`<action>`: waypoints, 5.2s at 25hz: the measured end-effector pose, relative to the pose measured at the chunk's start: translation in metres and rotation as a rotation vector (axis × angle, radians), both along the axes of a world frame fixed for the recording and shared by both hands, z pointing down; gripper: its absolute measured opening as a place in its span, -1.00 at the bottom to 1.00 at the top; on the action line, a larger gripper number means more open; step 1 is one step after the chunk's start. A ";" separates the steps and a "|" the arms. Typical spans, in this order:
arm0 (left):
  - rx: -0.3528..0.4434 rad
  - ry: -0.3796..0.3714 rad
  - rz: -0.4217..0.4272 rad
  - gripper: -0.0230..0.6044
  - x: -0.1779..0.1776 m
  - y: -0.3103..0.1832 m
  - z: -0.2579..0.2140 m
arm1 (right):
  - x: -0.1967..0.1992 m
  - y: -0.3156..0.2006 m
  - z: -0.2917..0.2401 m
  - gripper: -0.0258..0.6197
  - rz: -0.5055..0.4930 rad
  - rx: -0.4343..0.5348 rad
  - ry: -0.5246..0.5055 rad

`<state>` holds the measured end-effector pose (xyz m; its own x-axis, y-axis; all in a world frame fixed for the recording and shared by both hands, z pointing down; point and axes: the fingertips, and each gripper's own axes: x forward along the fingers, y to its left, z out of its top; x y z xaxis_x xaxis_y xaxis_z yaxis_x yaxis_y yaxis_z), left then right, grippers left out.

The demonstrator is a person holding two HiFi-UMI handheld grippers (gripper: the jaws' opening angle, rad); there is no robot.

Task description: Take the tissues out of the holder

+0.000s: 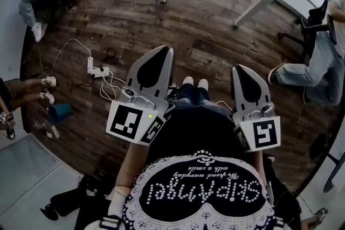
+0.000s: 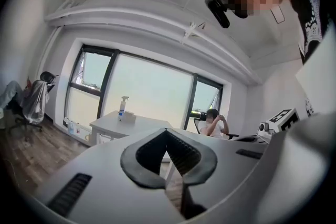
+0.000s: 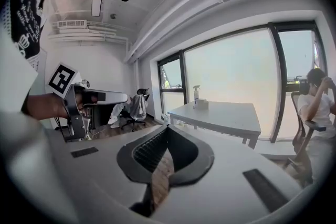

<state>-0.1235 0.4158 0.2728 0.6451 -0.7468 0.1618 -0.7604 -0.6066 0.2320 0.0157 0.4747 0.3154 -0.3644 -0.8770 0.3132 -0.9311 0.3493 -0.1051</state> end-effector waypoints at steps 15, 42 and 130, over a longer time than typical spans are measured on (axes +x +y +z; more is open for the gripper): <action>0.042 -0.047 -0.066 -0.92 0.002 0.005 -0.005 | 0.030 0.008 -0.001 -0.88 0.024 0.025 -0.089; 0.029 -0.016 -0.041 -0.92 0.020 -0.034 0.002 | 0.052 -0.018 0.020 -0.88 0.061 -0.041 -0.058; 0.037 -0.013 -0.233 -0.92 0.035 -0.294 0.014 | 0.091 -0.299 0.032 -0.88 -0.060 -0.057 -0.121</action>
<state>-0.0881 0.1214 0.2865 0.4528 -0.8807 0.1391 -0.8836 -0.4225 0.2019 0.1062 0.1757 0.3474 -0.4540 -0.8344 0.3124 -0.8879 0.3945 -0.2367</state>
